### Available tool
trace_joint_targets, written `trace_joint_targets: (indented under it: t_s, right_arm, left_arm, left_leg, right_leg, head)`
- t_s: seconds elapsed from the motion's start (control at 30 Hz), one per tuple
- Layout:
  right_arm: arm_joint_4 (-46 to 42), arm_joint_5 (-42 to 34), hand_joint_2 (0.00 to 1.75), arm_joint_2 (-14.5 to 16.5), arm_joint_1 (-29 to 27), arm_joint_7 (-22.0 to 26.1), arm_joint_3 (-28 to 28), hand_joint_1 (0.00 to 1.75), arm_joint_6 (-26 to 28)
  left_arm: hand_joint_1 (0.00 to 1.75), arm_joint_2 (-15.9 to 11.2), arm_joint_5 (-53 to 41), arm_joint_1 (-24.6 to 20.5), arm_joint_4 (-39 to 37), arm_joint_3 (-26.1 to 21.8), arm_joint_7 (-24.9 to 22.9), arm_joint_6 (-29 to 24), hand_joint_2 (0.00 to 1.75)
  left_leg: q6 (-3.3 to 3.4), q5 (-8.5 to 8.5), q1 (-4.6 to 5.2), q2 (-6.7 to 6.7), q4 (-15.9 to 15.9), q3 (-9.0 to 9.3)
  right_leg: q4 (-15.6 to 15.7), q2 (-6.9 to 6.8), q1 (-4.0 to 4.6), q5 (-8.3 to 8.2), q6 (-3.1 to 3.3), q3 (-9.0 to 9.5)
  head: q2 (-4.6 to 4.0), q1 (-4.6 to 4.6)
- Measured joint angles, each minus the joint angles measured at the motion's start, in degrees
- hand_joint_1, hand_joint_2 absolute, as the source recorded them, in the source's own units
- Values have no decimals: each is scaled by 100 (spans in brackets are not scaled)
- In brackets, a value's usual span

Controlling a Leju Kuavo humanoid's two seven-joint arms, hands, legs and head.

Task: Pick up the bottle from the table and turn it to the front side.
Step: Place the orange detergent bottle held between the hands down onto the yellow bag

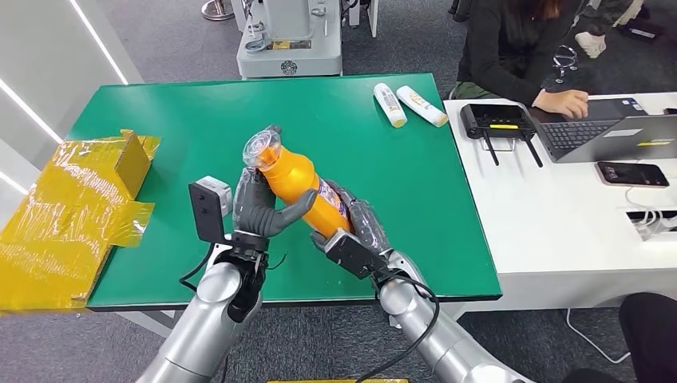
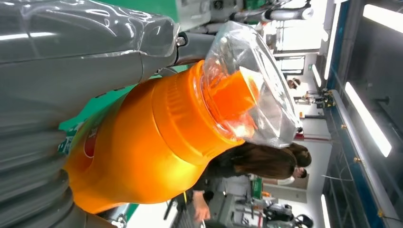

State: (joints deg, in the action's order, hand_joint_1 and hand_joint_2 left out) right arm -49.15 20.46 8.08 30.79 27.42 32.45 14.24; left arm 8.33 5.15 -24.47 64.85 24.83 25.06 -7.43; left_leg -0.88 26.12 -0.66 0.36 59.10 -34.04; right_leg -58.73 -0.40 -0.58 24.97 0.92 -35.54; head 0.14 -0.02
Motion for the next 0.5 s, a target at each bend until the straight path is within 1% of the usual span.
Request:
trace_joint_targets:
  t_s: [0.13,0.2,0.27,0.37,0.5]
  right_arm:
    - [-1,13,175,1,-6,-26,-21,175,-3]
    - [0,26,175,1,-7,-33,-29,175,-2]
    - [8,48,175,1,-10,-39,-37,175,11]
    - [31,73,175,1,-8,-38,-57,175,36]
    - [73,84,175,1,-6,-26,-82,175,72]
  left_arm:
    - [0,46,141,-39,-153,0,-28,109,175]
    - [87,59,252,-60,-206,-1,-56,222,175]
    - [175,67,472,-105,-262,-3,-115,467,175]
    - [175,67,717,-195,-347,-10,-187,738,175]
    - [175,67,832,-256,-420,-27,-242,804,175]
  left_leg:
    - [0,0,0,0,0,0]
    - [0,0,0,0,0,0]
    - [0,0,0,0,0,0]
    - [0,0,0,1,0,0]
    - [0,0,0,0,0,0]
  right_leg:
    - [0,1,0,0,0,0]
    - [0,1,0,0,0,0]
    - [0,0,0,0,0,0]
    - [0,1,0,0,0,0]
    - [0,1,0,0,0,0]
  head:
    - [0,1]
    - [1,0]
    - [1,0]
    - [0,0]
    - [0,0]
